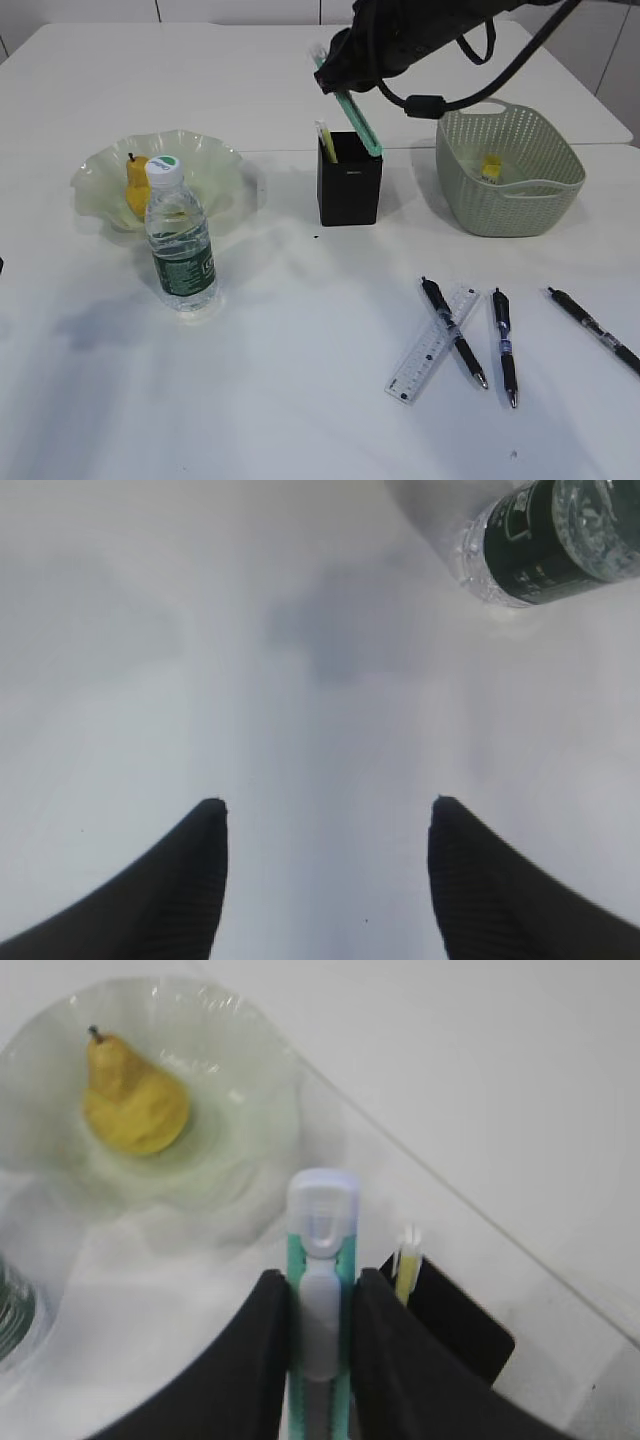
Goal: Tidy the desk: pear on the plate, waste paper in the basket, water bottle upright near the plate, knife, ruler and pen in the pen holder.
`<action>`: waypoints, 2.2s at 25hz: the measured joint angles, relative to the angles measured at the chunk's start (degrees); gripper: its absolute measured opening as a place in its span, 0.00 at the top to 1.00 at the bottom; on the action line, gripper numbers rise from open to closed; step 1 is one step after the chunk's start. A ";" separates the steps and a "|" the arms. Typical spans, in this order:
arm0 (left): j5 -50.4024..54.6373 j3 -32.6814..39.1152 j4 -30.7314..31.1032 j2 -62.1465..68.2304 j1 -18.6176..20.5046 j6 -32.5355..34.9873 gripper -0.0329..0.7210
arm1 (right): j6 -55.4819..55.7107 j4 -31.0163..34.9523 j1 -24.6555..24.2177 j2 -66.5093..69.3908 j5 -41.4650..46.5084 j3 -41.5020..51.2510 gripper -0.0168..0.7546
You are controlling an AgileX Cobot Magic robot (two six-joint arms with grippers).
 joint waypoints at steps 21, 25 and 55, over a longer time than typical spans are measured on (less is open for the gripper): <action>-0.80 0.00 0.00 0.00 0.00 0.00 0.36 | -0.13 12.38 0.00 14.22 -30.77 0.13 0.79; -0.80 0.00 0.00 0.00 0.00 0.00 0.36 | -0.13 13.33 0.00 15.80 -32.58 0.13 0.78; -0.85 0.00 0.00 0.00 0.00 0.00 0.36 | 2.92 11.38 -0.13 0.91 -6.59 0.13 0.51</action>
